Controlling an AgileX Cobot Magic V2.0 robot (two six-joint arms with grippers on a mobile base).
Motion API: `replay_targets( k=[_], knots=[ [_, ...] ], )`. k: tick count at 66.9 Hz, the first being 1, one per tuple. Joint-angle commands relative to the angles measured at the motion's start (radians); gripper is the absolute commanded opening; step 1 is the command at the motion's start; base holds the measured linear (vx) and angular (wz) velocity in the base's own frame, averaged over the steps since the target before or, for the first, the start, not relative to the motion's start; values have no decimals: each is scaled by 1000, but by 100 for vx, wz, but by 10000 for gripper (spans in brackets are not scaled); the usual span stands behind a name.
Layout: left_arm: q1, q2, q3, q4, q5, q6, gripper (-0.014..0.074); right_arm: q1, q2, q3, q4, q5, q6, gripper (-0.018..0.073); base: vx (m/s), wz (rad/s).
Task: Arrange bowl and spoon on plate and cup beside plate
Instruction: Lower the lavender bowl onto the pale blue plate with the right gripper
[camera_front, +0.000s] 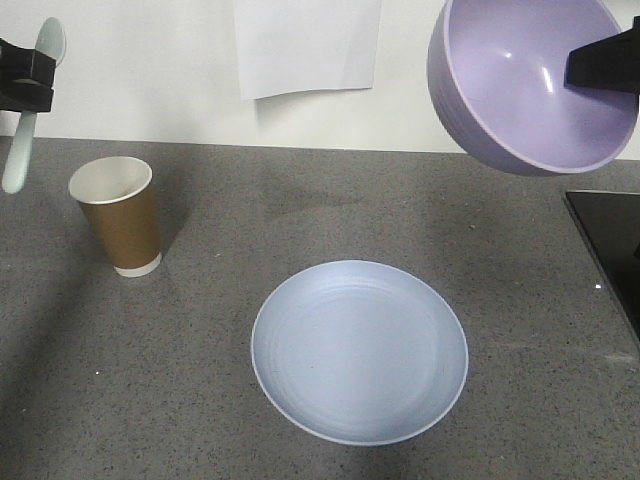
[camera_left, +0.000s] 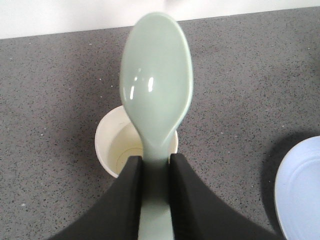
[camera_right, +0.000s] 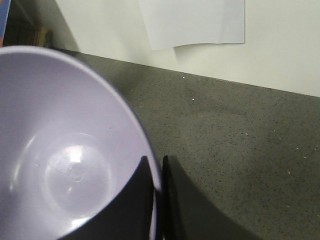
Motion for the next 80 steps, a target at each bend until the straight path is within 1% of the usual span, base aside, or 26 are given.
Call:
replay_targets(
  k=[1,2,5,12,15,18,25,33,42,47,56,80],
  knots=[
    [-2,-36,-24,-27,-50,0,-6,-6,-5,-29,83,-39,-52,-6,0,0],
    [-2,-36,-24,-27,-50,0,-6,-6,-3,-29,89,-37,-58,-6,0,0],
    [-2,-36,-24,-27,-50,0,-6,-6,19,-30,147,-7,-111,-6,0,0],
    [-2,-36,-24,-27,-51,0,-6,6,96,-31,310,112,-228,-6,0,0],
    [-2,-36,-24,-27,-51,0,-6,31,126,-31,344,143,-259,-6,0,0],
    [-2,-36,-24,-27,-51,0,-6,62,169,-31,348,164,-284,-6,0,0],
    [-2,-36,-24,-27,-51,0,-6,158,268,-31,285,166,-298,-6,0,0],
    [-2,-36,-24,-27,-51,0,-6,258,369,-31,152,156,-296,-6,0,0],
    [-2,-36,-24,-27,-51,0,-6,322,466,-31,24,137,-273,-6,0,0],
    [-2,-36,-24,-27,-51,0,-6,335,502,-31,-26,110,-260,-4,0,0],
    [-2,-36,-24,-27,-51,0,-6,335,564,-31,-66,99,-250,-3,0,0],
    [-2,-36,-24,-27,-51,0,-6,335,634,-31,-77,98,-252,14,0,0]
  ],
)
